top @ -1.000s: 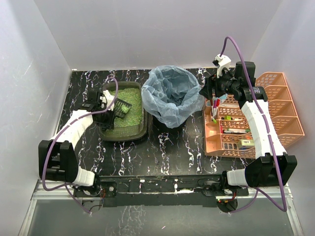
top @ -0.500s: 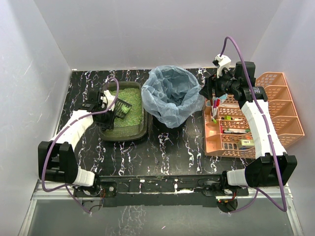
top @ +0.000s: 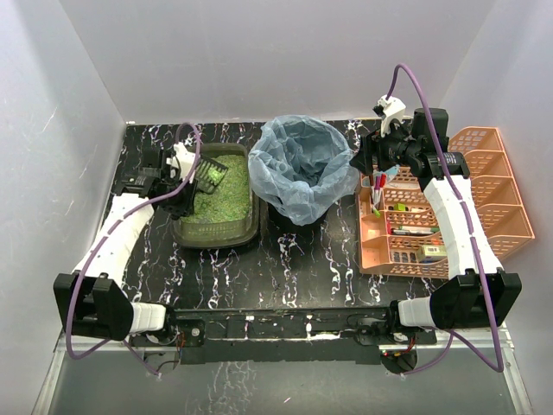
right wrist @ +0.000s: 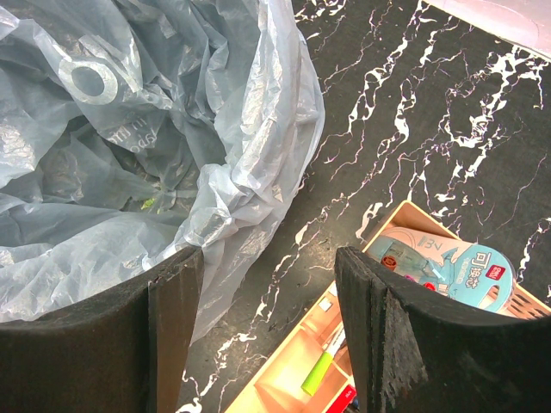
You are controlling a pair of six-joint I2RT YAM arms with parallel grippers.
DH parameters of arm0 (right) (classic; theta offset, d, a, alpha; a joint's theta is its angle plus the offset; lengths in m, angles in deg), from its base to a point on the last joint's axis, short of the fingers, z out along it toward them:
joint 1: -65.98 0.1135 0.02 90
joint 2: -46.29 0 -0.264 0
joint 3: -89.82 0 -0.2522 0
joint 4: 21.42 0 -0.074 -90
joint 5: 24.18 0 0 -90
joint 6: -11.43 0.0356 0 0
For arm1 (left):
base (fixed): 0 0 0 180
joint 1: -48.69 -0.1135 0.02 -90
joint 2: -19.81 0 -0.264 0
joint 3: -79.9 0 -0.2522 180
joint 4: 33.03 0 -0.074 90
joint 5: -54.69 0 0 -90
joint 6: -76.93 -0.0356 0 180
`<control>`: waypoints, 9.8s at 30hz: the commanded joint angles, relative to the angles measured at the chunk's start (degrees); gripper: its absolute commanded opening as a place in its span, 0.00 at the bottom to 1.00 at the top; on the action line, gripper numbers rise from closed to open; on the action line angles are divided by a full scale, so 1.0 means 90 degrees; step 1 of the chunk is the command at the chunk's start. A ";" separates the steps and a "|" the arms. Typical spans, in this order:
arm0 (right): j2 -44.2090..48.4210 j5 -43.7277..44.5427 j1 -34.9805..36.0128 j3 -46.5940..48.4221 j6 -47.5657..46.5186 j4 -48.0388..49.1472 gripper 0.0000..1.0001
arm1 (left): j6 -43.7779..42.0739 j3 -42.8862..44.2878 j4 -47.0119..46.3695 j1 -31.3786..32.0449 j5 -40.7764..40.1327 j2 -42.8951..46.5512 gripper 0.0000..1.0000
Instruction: Clean the litter box
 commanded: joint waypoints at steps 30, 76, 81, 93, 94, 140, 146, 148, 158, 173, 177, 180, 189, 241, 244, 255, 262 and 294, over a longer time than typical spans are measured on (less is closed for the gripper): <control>0.0377 0.0200 -0.0015 -0.0056 -0.0132 0.0187 0.68 | 0.0349 0.4809 0.2337 0.1003 0.0032 -0.1234 0.00; 0.1026 0.0134 -0.0521 -0.0627 -0.0106 0.0379 0.68 | -0.7095 0.2373 -0.5103 0.5477 -0.7576 -0.1656 0.00; 0.1059 0.0161 -0.0523 -0.0638 -0.0116 0.0383 0.68 | -0.7554 0.2156 -0.5715 0.5481 -0.7562 -0.1574 0.00; 0.0990 0.0130 -0.0523 -0.0599 -0.0116 0.0379 0.68 | -0.8663 0.1446 -0.7126 0.5511 -0.7415 -0.1309 0.00; 0.0984 0.0134 -0.0523 -0.0601 -0.0117 0.0377 0.68 | -0.8628 0.1468 -0.7083 0.5511 -0.7436 -0.1309 0.00; 0.0246 -0.0509 -0.0508 0.0111 -0.0068 0.0420 0.68 | 0.1235 0.0935 0.0953 0.0028 0.1299 0.1053 0.00; 0.0336 -0.0451 -0.0504 -0.0197 -0.0076 0.0530 0.68 | 0.1977 0.0190 0.0677 -0.0222 0.2020 0.1155 0.00; 0.0355 -0.0434 -0.0513 -0.0239 -0.0068 0.0535 0.68 | 0.2194 0.0120 0.0712 -0.0221 0.2237 0.1015 0.00; 0.0400 -0.0316 -0.0513 -0.0312 -0.0058 0.0493 0.68 | 0.2909 0.0143 0.0827 -0.0293 0.2812 0.0286 0.00; 0.0298 -0.0211 -0.0513 -0.0320 -0.0038 0.0466 0.68 | 0.3641 0.0040 0.1081 -0.0614 0.2687 -0.0893 0.00; 0.0295 -0.0188 -0.0508 -0.0386 -0.0041 0.0517 0.68 | 0.3700 -0.0147 0.1066 -0.0617 0.2657 -0.0999 0.00; 0.0287 -0.0177 -0.0511 -0.0458 -0.0038 0.0557 0.68 | 0.3674 -0.0198 0.1108 -0.0622 0.2540 -0.1073 0.00; 0.0368 -0.0151 -0.0513 -0.0655 -0.0048 0.0682 0.68 | 0.3613 -0.0019 0.1200 -0.0755 0.2185 -0.1367 0.00; 0.0541 -0.0326 -0.0513 -0.1064 -0.0097 0.0861 0.68 | 0.1478 0.1572 -0.0773 -0.0592 0.0611 -0.3284 0.00; 0.0509 -0.0333 -0.0506 -0.1022 -0.0115 0.0841 0.68 | 0.1438 0.1472 -0.0774 -0.0533 0.0665 -0.3140 0.00; 0.0400 -0.0400 -0.0513 -0.0933 -0.0097 0.0830 0.68 | 0.1058 0.1519 0.0163 -0.0466 0.0692 -0.2838 0.00; 0.0443 -0.0365 -0.0511 -0.1002 -0.0114 0.0855 0.68 | 0.0494 0.0996 -0.0238 -0.0437 0.0500 -0.2131 0.00; 0.0339 -0.0425 -0.0513 -0.0839 -0.0068 0.0750 0.68 | -0.0003 -0.1183 -0.1861 -0.0985 0.1472 -0.0093 0.00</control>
